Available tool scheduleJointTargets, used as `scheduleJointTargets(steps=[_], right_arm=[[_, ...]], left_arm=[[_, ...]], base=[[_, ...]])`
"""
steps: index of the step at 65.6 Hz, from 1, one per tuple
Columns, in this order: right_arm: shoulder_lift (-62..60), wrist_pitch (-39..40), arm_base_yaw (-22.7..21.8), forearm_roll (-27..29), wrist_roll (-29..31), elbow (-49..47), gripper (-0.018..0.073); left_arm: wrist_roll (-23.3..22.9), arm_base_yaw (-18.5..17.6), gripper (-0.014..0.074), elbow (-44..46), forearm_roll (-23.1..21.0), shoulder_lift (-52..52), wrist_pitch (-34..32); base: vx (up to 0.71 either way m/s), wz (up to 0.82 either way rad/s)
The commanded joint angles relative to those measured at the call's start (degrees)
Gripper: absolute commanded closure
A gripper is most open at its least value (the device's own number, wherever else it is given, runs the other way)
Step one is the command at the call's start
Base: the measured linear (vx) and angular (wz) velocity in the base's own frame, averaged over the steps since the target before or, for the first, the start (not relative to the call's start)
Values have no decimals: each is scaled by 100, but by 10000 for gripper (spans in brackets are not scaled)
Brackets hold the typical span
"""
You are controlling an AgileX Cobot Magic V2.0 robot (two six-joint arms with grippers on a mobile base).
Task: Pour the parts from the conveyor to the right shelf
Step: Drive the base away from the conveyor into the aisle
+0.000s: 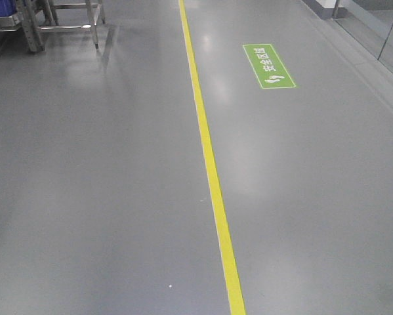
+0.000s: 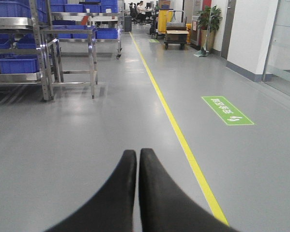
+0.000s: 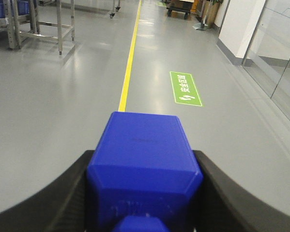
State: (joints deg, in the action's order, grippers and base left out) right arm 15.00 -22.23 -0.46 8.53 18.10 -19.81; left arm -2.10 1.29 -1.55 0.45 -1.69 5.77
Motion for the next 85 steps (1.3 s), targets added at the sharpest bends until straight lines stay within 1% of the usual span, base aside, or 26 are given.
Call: scheduleJointTargets(steps=[1, 34, 85], right_arm=[[51, 463, -29, 23, 43, -153, 564], [51, 457, -29, 23, 43, -153, 564], [51, 457, -29, 23, 43, -153, 564]], left_arm=[[-49, 16, 602, 112, -45, -85, -450], [-49, 16, 602, 112, -45, -85, -450], [-49, 16, 602, 112, -45, -85, -450]], base=[[12, -11], [25, -15], [50, 0]])
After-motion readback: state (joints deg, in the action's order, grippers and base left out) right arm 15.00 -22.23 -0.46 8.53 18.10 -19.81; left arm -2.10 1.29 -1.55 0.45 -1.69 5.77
